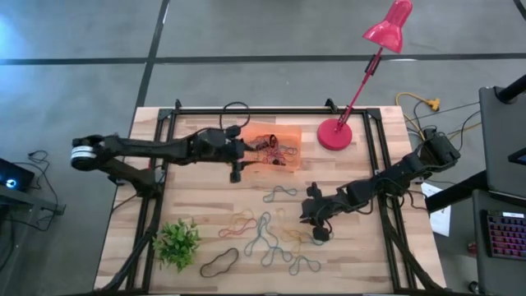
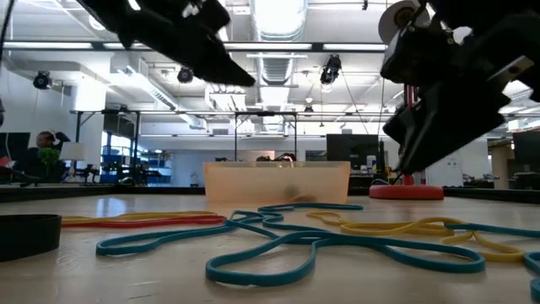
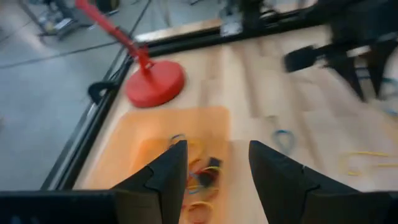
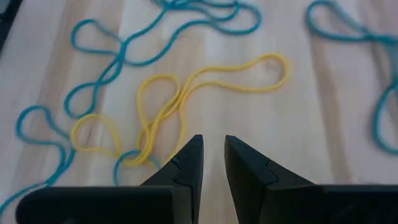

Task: Pick and place rubber bands into bin
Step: Put the yellow rubber band into the orange bin

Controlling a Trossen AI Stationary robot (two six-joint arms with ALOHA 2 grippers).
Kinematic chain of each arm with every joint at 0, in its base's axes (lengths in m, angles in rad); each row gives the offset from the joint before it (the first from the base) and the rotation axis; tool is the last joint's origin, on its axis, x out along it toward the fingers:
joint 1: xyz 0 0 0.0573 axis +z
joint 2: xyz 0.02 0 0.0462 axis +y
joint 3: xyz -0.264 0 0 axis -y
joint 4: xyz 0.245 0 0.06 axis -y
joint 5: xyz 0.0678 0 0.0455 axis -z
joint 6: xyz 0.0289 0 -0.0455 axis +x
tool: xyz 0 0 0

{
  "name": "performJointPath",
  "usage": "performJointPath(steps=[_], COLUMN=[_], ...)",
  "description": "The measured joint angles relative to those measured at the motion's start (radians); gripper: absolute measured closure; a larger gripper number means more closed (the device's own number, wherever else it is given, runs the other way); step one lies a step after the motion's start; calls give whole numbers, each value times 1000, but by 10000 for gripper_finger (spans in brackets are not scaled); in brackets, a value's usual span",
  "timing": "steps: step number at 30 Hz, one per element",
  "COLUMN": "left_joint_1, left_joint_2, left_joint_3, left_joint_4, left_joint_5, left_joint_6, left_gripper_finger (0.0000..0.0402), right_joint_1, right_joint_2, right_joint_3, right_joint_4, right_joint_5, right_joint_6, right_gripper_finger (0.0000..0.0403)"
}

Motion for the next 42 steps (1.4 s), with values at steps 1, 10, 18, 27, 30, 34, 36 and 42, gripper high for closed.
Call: performJointPath(steps=[1, 10, 18, 27, 30, 34, 36, 42], left_joint_1=[-17, -133, -152, -152, -152, -152, -152, -152], left_joint_2=[-27, -187, -249, -288, -300, -301, -301, -299], left_joint_3=[-3, -99, -212, -236, -241, -246, -246, -246], left_joint_4=[-26, -46, 37, 56, 57, 51, 51, 57], left_joint_5=[0, 1, -2, -3, -3, -3, -3, -4], left_joint_6=[-2, -68, -118, -119, -119, -102, -100, -100], left_gripper_finger=[244, 244, 244, 244, 244, 244, 244, 244], right_joint_1=[0, 23, -5, -100, -105, -72, -47, 15], right_joint_2=[0, 0, 0, 0, 0, 0, 0, 1], right_joint_3=[-3, -3, -3, -25, -39, -54, -62, -63], right_joint_4=[0, 4, 9, 2, 5, 18, 33, 116], right_joint_5=[-14, -28, 266, 161, 11, -102, -101, -33], right_joint_6=[1, -65, -186, -65, -34, 6, 7, -1], right_gripper_finger=[346, 346, 346, 324, 304, 284, 278, 279])
